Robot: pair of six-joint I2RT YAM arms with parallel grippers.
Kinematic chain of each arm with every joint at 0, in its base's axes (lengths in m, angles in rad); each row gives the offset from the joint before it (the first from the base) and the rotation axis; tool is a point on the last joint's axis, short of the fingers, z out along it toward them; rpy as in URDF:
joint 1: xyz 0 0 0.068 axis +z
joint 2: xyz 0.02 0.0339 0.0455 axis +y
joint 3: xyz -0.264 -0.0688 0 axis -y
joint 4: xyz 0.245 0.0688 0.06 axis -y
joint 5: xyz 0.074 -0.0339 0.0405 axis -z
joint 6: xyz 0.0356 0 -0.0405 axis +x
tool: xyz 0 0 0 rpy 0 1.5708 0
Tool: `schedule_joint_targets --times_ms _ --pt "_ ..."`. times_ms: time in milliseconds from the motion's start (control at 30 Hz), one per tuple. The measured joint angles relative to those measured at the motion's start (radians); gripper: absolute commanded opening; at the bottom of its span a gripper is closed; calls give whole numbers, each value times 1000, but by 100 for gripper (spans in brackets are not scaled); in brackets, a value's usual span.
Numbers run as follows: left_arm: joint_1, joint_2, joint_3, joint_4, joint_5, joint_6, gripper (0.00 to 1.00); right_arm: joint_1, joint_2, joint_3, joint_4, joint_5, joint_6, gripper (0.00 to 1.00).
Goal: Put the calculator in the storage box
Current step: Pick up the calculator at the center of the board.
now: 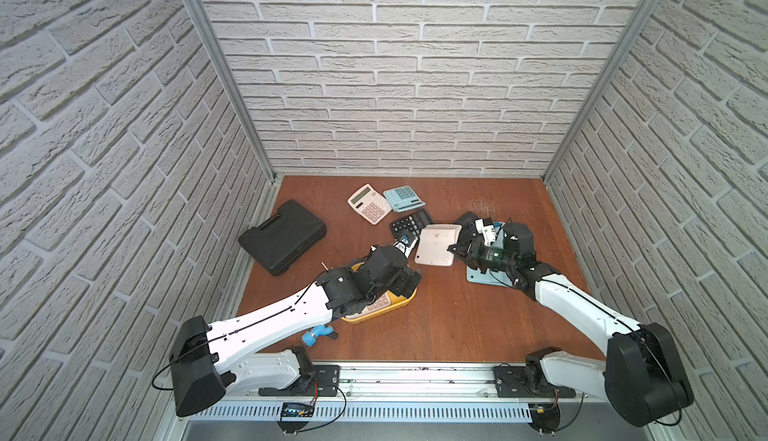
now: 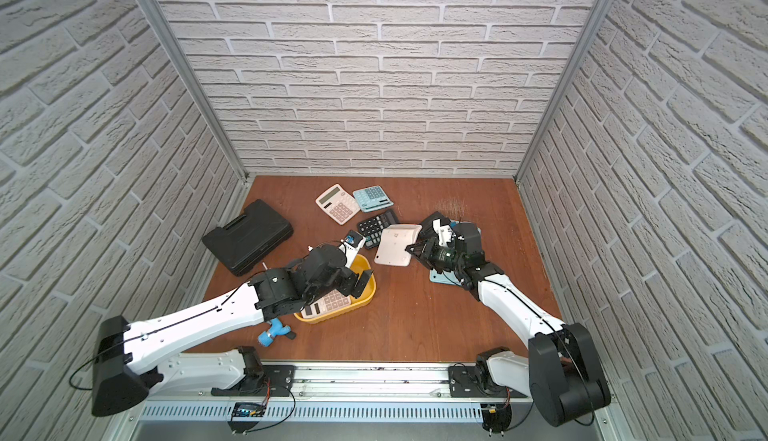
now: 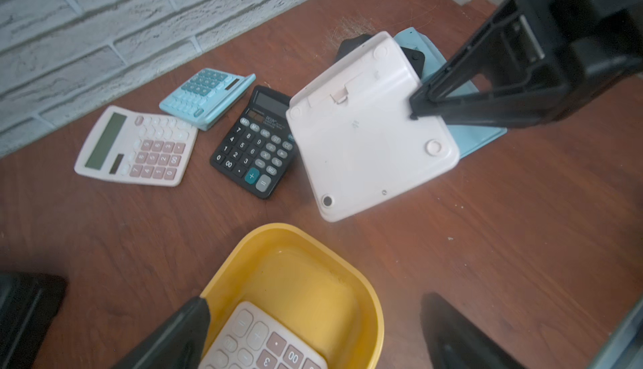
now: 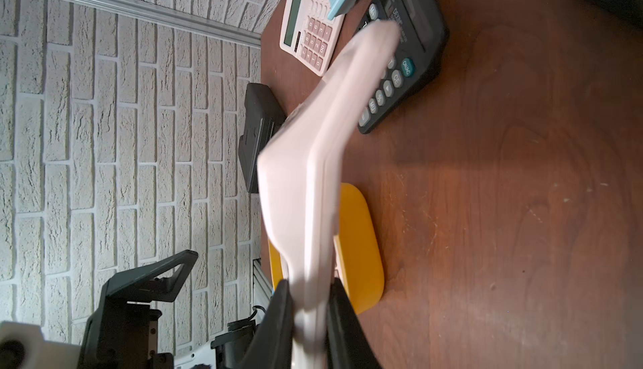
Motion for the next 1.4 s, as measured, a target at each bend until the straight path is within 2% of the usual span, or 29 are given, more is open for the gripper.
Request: schedule_joint_targets --times_ms 300,433,533,633,900,1000,1267,1400 --pt "-131 111 0 137 -125 269 98 -1 -4 252 -465 2 -72 3" --pt "-153 184 20 163 -169 361 98 -1 -8 306 -583 9 -69 3" --pt "-160 238 51 173 -199 408 94 -1 -11 318 -639 10 -53 3" --pt "-167 286 85 183 -232 452 87 -1 -11 318 -676 10 -35 3" --pt "-184 397 155 208 -293 533 62 -1 -10 318 -704 0 15 3" --pt "-187 422 168 211 -302 549 56 -1 -10 318 -705 -3 33 3" --pt "-199 464 196 219 -335 584 29 -2 -6 318 -692 -6 79 3" --pt "-202 468 196 225 -371 589 20 -2 -2 318 -691 -6 126 3"
